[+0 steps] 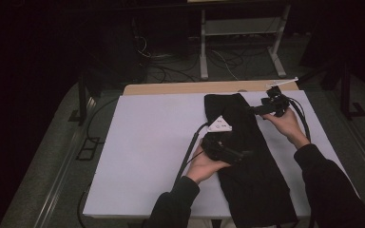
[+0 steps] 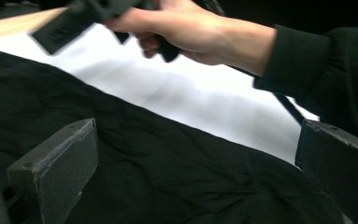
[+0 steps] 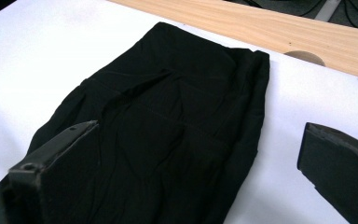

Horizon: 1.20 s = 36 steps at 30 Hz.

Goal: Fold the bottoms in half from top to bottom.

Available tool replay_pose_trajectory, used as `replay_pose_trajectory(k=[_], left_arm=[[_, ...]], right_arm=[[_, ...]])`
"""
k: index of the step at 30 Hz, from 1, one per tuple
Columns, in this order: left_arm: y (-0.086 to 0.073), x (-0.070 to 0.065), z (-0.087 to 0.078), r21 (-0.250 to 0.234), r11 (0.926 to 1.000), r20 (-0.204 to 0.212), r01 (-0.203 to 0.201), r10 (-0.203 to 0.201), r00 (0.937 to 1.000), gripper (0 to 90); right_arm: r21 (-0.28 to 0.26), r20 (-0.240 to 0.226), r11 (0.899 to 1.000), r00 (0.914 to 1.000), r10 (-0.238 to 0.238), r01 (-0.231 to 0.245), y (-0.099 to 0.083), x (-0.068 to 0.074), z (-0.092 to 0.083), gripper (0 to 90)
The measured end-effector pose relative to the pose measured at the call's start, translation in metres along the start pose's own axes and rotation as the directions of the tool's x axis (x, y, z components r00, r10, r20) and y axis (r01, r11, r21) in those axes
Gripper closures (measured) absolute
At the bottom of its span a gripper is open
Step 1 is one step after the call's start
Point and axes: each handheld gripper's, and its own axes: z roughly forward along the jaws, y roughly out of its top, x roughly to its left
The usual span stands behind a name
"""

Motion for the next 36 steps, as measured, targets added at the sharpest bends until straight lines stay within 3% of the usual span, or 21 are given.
replay_pose_trajectory(k=[10, 13, 16, 20, 25, 36], left_arm=[[0.007, 0.017, -0.01, -0.01, 0.9998, -0.029, 0.018, -0.018, 0.9994, 0.0], [0.012, 0.023, -0.012, -0.003, 1.0, -0.043, 0.008, -0.008, 0.999, 0.0], [0.016, 0.034, -0.013, 0.022, 0.9998, -0.059, -0.004, 0.006, 0.9983, 0.0], [0.017, 0.051, -0.016, 0.016, 0.9994, -0.062, 0.031, -0.03, 0.9976, 0.0], [0.016, 0.067, -0.02, 0.023, 0.9989, -0.117, 0.041, -0.038, 0.9924, 0.0], [0.02, 0.093, -0.016, 0.043, 0.9954, -0.163, 0.085, -0.077, 0.9836, 0.0]], right_arm=[[-0.021, 0.017, 1.0, 0.9998, -0.012, 0.012, 0.004, 0.002, -0.009, 0.0], [-0.02, 0.019, 1.0, 0.9997, -0.017, 0.018, 0.005, 0.004, -0.01, 0.0], [-0.022, 0.022, 1.0, 0.9996, -0.017, 0.017, 0.006, 0.004, -0.01, 0.0], [-0.018, 0.026, 1.0, 0.9995, -0.017, 0.017, 0.006, 0.005, -0.011, 0.0], [-0.02, 0.027, 1.0, 0.9995, -0.017, 0.018, 0.007, 0.006, -0.014, 0.0], [-0.022, 0.027, 1.0, 0.9995, -0.017, 0.017, 0.014, 0.002, -0.021, 0.0]])
